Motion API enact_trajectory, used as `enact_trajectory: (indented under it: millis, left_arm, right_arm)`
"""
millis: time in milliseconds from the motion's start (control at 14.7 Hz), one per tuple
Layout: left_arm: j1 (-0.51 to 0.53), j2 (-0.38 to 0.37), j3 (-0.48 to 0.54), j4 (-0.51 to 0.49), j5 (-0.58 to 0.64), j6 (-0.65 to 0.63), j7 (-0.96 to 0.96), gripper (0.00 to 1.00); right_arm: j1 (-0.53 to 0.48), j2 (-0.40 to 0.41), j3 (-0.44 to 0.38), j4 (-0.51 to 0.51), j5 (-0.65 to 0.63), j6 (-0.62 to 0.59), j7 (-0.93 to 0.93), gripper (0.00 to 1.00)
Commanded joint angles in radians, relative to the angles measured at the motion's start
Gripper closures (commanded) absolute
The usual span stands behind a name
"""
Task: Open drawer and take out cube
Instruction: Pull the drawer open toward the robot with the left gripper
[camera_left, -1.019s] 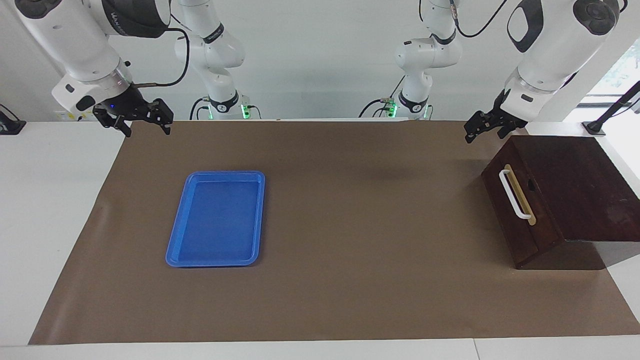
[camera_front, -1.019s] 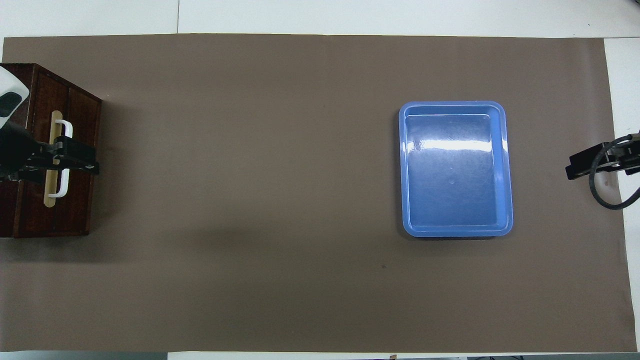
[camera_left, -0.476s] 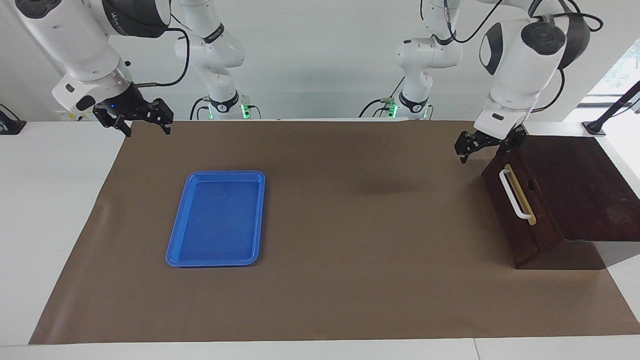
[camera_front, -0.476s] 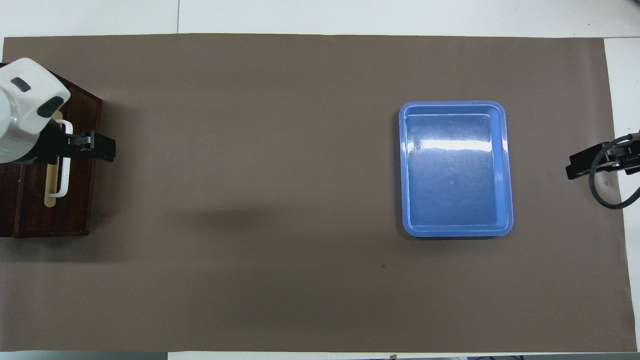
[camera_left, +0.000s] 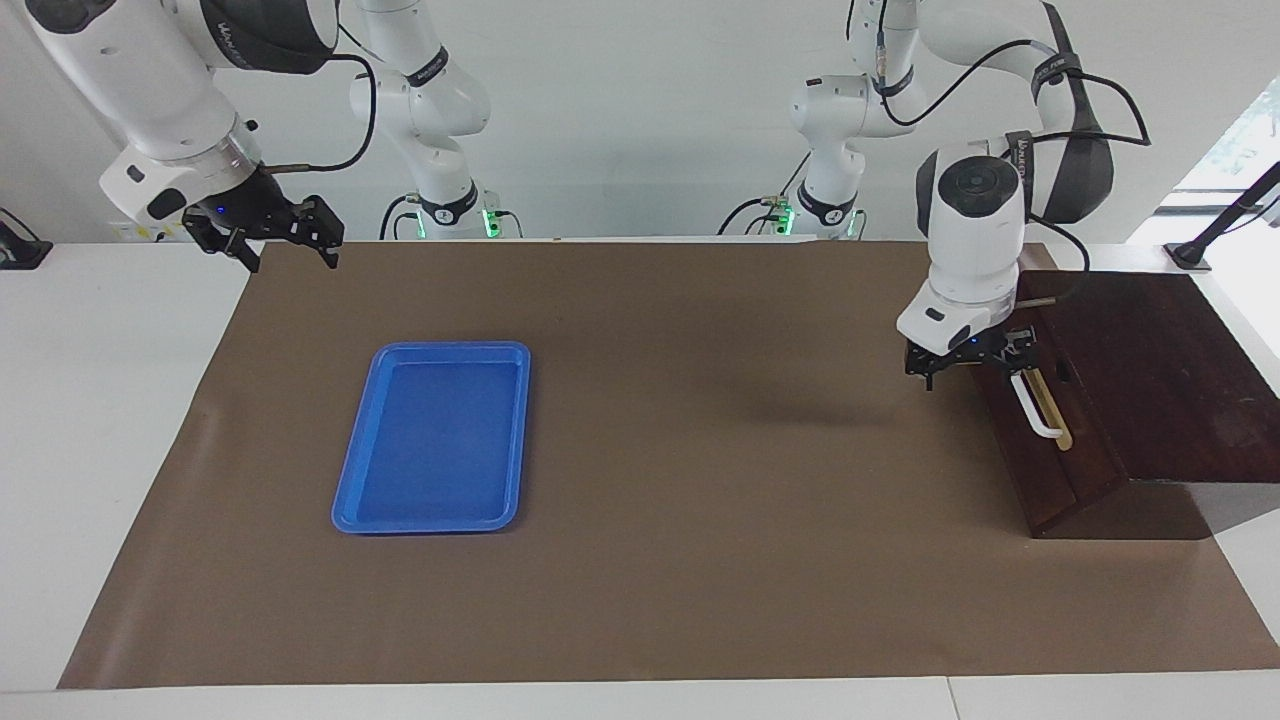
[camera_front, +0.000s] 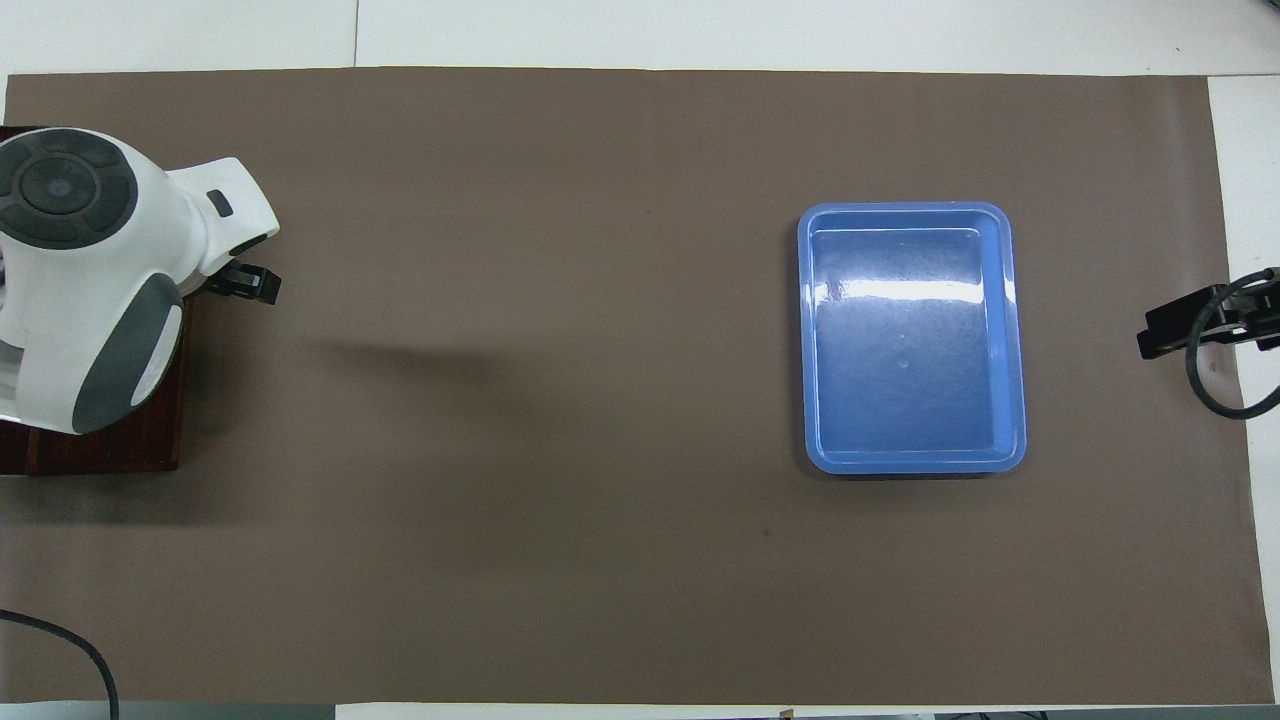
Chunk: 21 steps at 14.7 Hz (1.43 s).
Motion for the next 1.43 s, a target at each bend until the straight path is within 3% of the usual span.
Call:
enact_trajectory:
  millis: [0,612,951,1359]
  left_arm:
    - [0.043,-0.013,-0.001,-0.067,0.021,0.052,0.026,0.0]
    - [0.112,-0.037,0.0,-0.219,0.096,0.197,0.029,0.0]
    - [0.119,-0.028,-0.003,-0.237,0.096,0.241,0.018,0.0]
    - [-0.168,-0.031,-0.006,-0.216,0.045,0.169,-0.207,0.0]
  right_arm:
    - [-0.017,-0.014,0.013,-0.011,-0.005,0.014,-0.066,0.0]
    - [-0.019,-0.014,0.011,-0.016,-0.019,0.056,-0.095,0.0]
    - [-0.019,-0.014,0.011,-0.014,-0.015,0.056,-0.108,0.0]
    - [-0.016,-0.016,0.011,-0.021,-0.016,0.057,-0.098,0.0]
